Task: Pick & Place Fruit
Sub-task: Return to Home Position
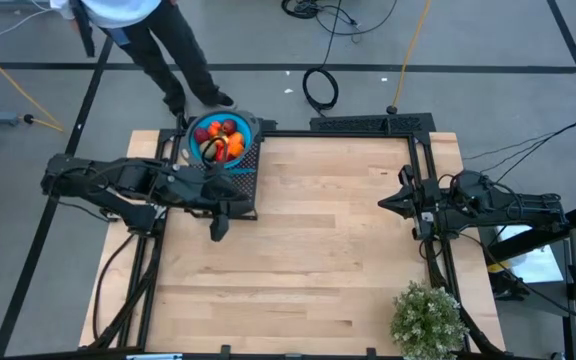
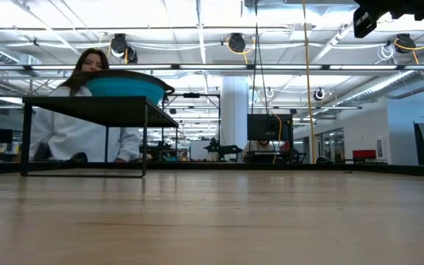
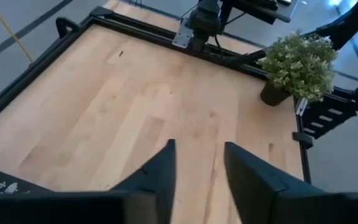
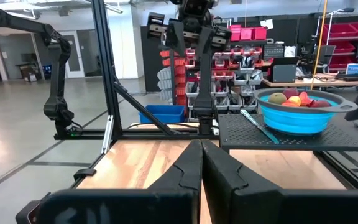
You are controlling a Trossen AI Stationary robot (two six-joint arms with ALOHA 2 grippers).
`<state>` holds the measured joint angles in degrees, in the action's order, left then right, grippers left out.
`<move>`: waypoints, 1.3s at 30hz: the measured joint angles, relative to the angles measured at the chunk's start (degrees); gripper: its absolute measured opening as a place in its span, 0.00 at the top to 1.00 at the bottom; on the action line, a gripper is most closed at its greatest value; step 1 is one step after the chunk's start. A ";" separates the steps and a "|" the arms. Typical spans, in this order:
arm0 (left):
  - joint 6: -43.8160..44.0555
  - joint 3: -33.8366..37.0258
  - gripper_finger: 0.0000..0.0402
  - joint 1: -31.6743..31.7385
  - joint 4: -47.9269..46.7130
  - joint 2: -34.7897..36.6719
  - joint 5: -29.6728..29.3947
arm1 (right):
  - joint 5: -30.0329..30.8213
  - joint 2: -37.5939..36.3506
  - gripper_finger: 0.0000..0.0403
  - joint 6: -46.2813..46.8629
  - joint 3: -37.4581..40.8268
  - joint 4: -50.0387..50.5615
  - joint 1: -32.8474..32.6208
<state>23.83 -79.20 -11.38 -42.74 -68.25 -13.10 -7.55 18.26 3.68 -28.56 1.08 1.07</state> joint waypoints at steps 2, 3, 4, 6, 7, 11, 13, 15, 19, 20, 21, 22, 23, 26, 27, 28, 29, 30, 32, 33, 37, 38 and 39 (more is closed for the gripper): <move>-0.15 0.00 0.73 0.01 0.01 0.00 -0.17 | 0.00 0.00 1.00 0.04 0.00 0.00 -0.01; -0.33 0.00 0.77 0.01 0.01 0.00 -0.20 | 0.00 0.00 1.00 0.07 0.00 0.00 -0.01; -0.66 0.00 0.81 0.01 0.02 0.00 -0.20 | 0.00 0.00 1.00 0.09 0.00 0.00 0.00; -1.34 0.00 0.90 0.01 0.04 0.00 -0.19 | 0.00 0.00 1.00 0.09 0.00 0.00 -0.01; -1.65 0.00 0.94 0.01 0.03 0.00 -0.16 | 0.00 0.00 1.00 0.10 0.00 0.00 -0.01; -2.46 0.02 0.98 0.01 0.04 0.00 0.17 | -0.02 0.00 1.00 0.11 0.00 0.00 -0.01; -3.43 0.02 0.98 0.01 0.04 0.00 0.22 | -0.02 0.00 1.00 0.11 0.00 0.00 -0.01; -4.81 0.04 0.99 0.01 -0.14 0.48 0.20 | -0.02 0.01 1.00 0.03 0.00 -0.04 0.01; -6.12 0.09 0.99 0.26 -1.08 3.58 -0.90 | -0.02 0.02 1.00 -0.04 0.00 -0.88 0.00; -6.21 0.17 1.00 0.29 -1.38 4.64 -1.64 | -0.04 0.02 1.00 -0.04 0.00 -1.23 0.00; -6.19 0.53 1.00 0.33 -1.30 5.81 -2.32 | -0.04 0.00 1.00 -0.05 0.00 -1.59 -0.01; -6.21 1.12 0.99 0.33 -0.97 7.18 -3.20 | -0.04 0.00 1.00 -0.05 0.00 -1.80 -0.01; -6.19 1.94 1.00 0.32 -0.57 8.80 -3.77 | -0.04 0.00 1.00 -0.06 0.00 -1.90 -0.01; -6.19 5.76 1.00 -0.07 3.03 13.72 -4.07 | -0.04 0.00 1.00 -0.14 0.01 -2.15 -0.01; -6.20 7.39 1.00 -0.24 3.94 15.43 -4.09 | -0.03 0.00 1.00 -0.31 0.00 -2.14 -0.01; -6.17 9.01 1.00 -0.37 4.78 16.98 -4.09 | -0.04 0.00 1.00 -0.31 0.01 -2.16 -0.01; -6.16 10.69 1.00 -0.48 5.86 18.45 -4.05 | -0.02 0.00 1.00 -0.31 0.01 -2.14 0.00; -6.17 12.41 1.00 -0.60 7.05 19.96 -4.09 | -0.02 0.01 1.00 -0.31 0.00 -2.16 -0.01; -6.19 15.60 1.00 -0.77 8.58 22.85 -4.32 | 0.00 0.00 1.00 -0.31 0.00 -2.12 -0.01; -6.20 17.17 1.00 -0.83 9.70 24.27 -4.58 | -0.02 0.00 1.00 -0.31 0.00 -2.12 -0.01; -7.27 23.63 1.00 -0.87 13.78 29.62 -5.01 | 0.00 -0.11 1.00 -0.31 0.00 -1.36 -0.01; -7.47 25.26 1.00 -0.87 15.09 30.94 -5.01 | 0.01 -0.42 1.00 -0.31 0.01 -0.57 -0.01; -7.64 26.93 1.00 -0.87 16.22 32.38 -5.00 | 0.20 -0.74 1.00 -0.31 0.02 0.32 0.00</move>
<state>16.20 -52.27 -12.25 -26.52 -35.87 -18.10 -7.35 17.52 3.38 -28.53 1.40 1.07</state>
